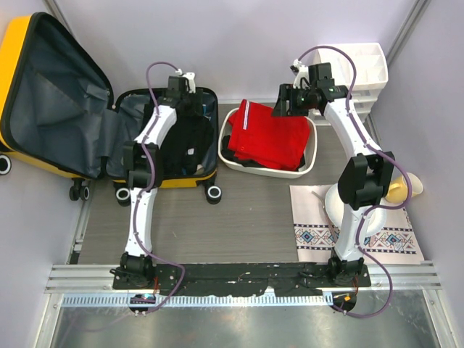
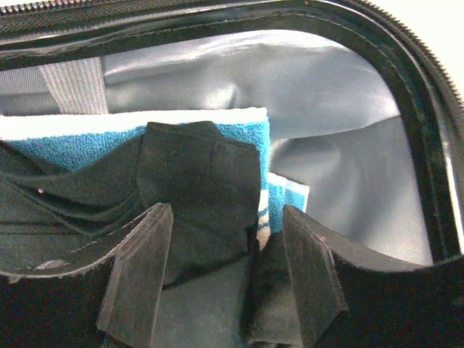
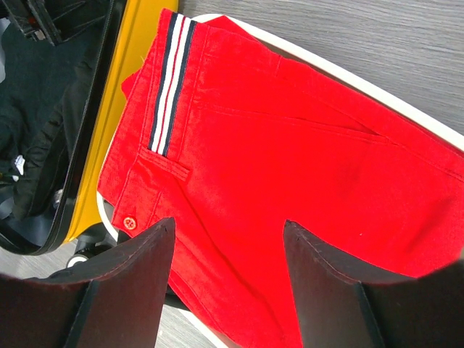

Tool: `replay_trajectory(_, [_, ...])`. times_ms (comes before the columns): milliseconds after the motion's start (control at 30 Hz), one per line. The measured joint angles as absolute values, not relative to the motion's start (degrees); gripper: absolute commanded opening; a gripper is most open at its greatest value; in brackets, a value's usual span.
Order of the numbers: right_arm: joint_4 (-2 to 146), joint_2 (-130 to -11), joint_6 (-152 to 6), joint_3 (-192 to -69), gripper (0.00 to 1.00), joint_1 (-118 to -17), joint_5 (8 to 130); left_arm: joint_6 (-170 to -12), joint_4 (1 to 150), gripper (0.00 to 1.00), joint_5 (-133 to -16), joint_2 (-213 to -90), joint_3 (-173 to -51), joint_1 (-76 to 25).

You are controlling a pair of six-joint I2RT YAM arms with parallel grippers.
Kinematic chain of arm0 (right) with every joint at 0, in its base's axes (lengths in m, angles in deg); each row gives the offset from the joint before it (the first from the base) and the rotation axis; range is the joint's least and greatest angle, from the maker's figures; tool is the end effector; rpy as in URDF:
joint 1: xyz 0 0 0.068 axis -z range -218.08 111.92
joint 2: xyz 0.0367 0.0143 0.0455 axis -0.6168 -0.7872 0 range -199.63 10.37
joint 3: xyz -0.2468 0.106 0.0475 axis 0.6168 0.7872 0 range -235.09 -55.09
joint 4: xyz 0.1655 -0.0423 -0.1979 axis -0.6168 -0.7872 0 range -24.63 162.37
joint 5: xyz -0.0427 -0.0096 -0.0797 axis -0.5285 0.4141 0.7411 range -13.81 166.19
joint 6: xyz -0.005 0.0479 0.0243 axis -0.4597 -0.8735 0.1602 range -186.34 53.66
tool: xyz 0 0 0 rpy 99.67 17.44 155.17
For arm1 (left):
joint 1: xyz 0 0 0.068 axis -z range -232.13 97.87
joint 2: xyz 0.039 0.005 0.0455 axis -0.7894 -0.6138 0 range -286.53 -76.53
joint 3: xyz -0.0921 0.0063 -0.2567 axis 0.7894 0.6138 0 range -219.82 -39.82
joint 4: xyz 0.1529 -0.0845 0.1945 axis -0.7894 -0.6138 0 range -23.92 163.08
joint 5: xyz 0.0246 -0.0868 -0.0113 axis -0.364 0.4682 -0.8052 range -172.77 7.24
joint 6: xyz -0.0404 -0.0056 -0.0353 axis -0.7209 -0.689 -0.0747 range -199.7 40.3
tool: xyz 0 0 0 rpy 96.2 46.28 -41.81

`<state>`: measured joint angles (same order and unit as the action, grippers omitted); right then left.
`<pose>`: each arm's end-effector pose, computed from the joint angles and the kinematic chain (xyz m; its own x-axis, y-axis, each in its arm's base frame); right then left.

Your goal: Open, take out, and arrange the luggage

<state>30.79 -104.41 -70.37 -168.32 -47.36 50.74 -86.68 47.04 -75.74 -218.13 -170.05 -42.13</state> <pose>0.4463 0.0885 0.3339 -0.7051 -0.0509 -0.7073 -0.4066 0.8462 0.3444 0.5564 -0.1025 0.2214 -0.6263 -0.0119 -0.7795 0.1934 0.9662 -0.1702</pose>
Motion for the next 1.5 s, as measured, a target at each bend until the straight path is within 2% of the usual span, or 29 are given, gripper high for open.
replay_trajectory(100, [30.81, -104.43, -70.4, -168.32, 0.67, -47.36, 50.87, -86.75, 45.4, 0.73, -76.35, -220.23, -172.98, -42.13])
replay_trajectory(167, [30.79, -104.43, -70.4, -168.32, 0.67, -47.36, 50.87, -86.73, 43.98, 0.67, -76.74, -221.54, -175.28, -42.09])
replay_trajectory(200, [30.79, -104.48, -70.4, -168.32, 0.67, -47.36, 50.87, -86.68, 43.17, 0.57, -77.01, -222.15, -176.46, -42.03])
replay_trajectory(267, [30.81, -104.65, -70.44, -168.34, 0.67, -47.36, 50.81, -86.36, 42.29, 0.48, -77.71, -222.63, -177.31, -42.0])
replay_trajectory(300, [30.83, -104.76, -70.5, -168.34, 0.67, -47.36, 50.78, -86.4, 42.14, 0.34, -77.9, -222.63, -177.31, -42.07])
replay_trajectory(367, [30.87, -105.18, -70.81, -168.4, 0.67, -47.36, 50.61, -86.18, 41.94, 0.21, -78.05, -222.63, -177.27, -42.44])
replay_trajectory(400, [30.94, -105.44, -71.01, -168.43, 0.67, -47.36, 50.52, -86.6, 41.92, 0.09, -77.95, -222.63, -177.25, -42.66])
replay_trajectory(433, [31.07, -105.72, -71.14, -168.47, 0.67, -47.36, 50.37, -86.68, 41.94, 0.02, -77.68, -222.63, -177.14, -42.97])
replay_trajectory(467, [31.14, -106.07, -71.31, -168.65, 0.67, -47.4, 50.19, -86.73, 41.94, 0.0, -77.38, -222.61, -176.94, -43.29])
replay_trajectory(667, [32.21, -108.28, -72.82, -170.37, 0.67, -48.19, 48.51, -87.25, 42.27, 0.0, -72.42, -219.99, -173.73, -45.17])
replay_trajectory(967, [39.55, -109.61, -79.2, -170.85, 0.68, -51.6, 42.96, -88.5, 42.03, 0.0, -60.66, -206.63, -166.08, -48.65])
replay_trajectory(1033, [41.54, -110.68, -80.93, -171.71, 0.68, -52.56, 41.98, -88.52, 42.12, 0.04, -59.85, -204.69, -165.71, -48.93])
replay_trajectory(1067, [42.26, -111.82, -81.91, -172.95, 0.68, -53.17, 41.45, -88.52, 42.12, 0.0, -59.7, -203.99, -165.66, -48.95])
replay_trajectory(1333, [46.85, -119.19, -86.81, -178.61, 0.68, -56.32, 39.94, -89.63, 41.48, 0.0, -58.12, -205.84, -166.3, -48.89])
replay_trajectory(1367, [47.55, -119.54, -87.6, -178.61, 0.68, -56.54, 39.88, -89.92, 41.48, 0.25, -57.86, -206.22, -166.3, -48.89])
replay_trajectory(1400, [48.38, -119.84, -88.23, -178.61, 0.68, -56.73, 39.83, -90.07, 41.48, 0.45, -57.79, -206.5, -166.25, -48.89])
replay_trajectory(1433, [49.28, -120.19, -89.08, -178.63, 0.68, -57.13, 39.81, -89.96, 41.48, 0.57, -57.88, -206.67, -166.23, -48.89])
replay_trajectory(1467, [49.82, -120.41, -89.5, -178.66, 0.68, -57.32, 39.81, -90.03, 41.46, 0.63, -58.23, -206.7, -166.23, -48.89])
replay_trajectory(1500, [50.5, -120.69, -90.11, -178.74, 0.68, -57.54, 39.81, -90.18, 41.48, 0.64, -58.97, -206.7, -166.25, -48.89])
